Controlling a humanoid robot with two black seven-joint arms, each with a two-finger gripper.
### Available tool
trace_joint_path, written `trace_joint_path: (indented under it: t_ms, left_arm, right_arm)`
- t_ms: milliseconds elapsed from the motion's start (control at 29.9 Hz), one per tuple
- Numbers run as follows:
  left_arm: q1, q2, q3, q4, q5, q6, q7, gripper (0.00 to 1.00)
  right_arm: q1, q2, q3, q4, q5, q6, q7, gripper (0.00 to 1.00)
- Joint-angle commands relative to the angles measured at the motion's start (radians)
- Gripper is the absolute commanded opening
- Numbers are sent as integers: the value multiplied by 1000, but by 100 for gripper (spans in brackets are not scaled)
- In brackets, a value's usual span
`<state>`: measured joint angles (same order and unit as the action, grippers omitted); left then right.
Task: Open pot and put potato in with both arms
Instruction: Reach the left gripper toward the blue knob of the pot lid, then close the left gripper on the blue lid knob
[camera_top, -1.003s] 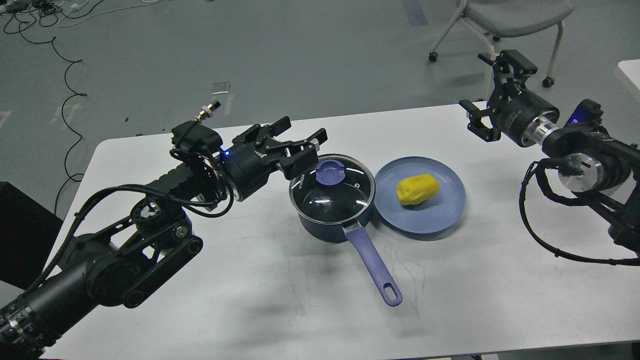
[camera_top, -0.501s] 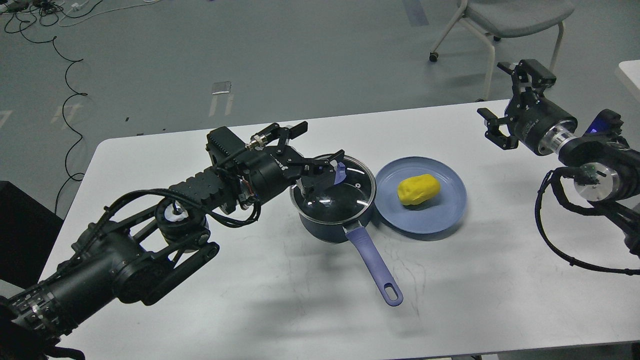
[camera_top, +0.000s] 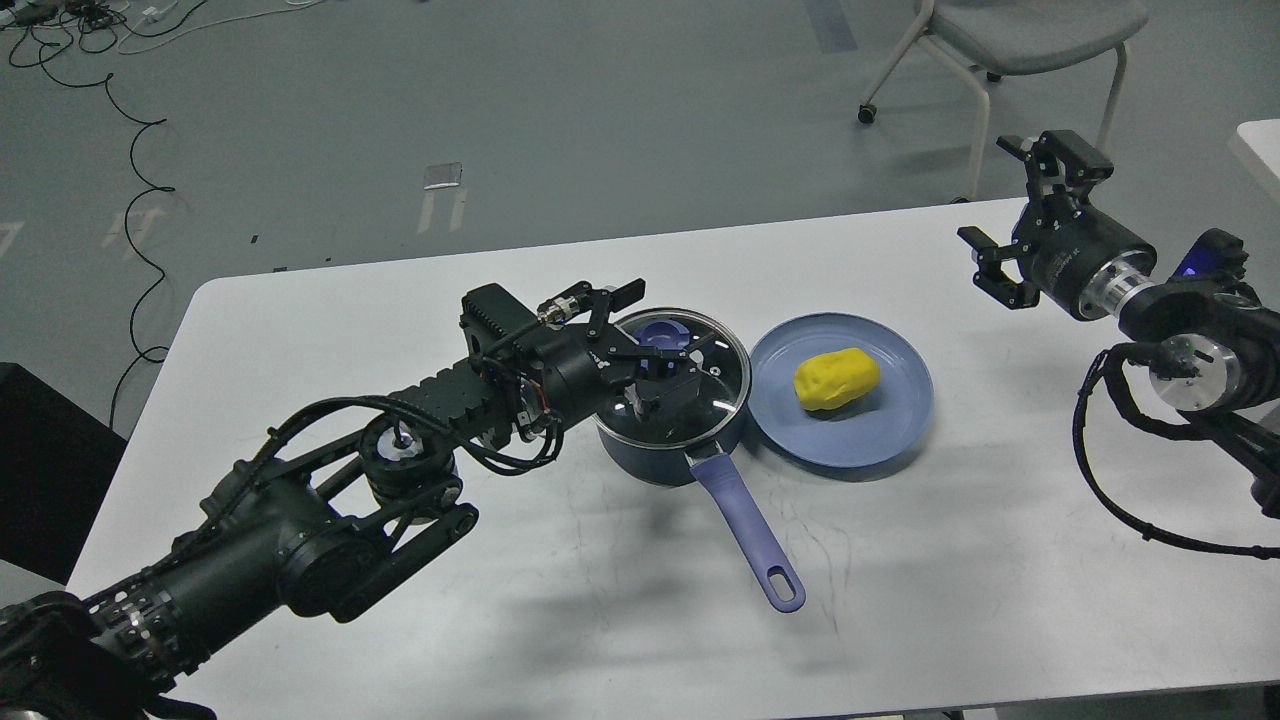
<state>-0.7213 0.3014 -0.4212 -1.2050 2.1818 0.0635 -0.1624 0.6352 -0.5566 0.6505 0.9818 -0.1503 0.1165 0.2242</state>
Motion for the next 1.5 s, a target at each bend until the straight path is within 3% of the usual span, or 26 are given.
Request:
trace_joint_path:
  t_ms: [0, 401, 1470]
  left_arm:
    - [-1, -8, 21, 2, 0, 13, 0, 98]
    - [8, -21, 24, 48, 0, 61, 0, 98]
    - [26, -18, 28, 100, 0, 62, -2, 95]
  right_arm:
    - [0, 1, 0, 0, 0, -1, 0, 100]
    - [-6, 1, 0, 0, 0, -12, 0, 100]
    - [-18, 12, -3, -31, 0, -12, 0, 100]
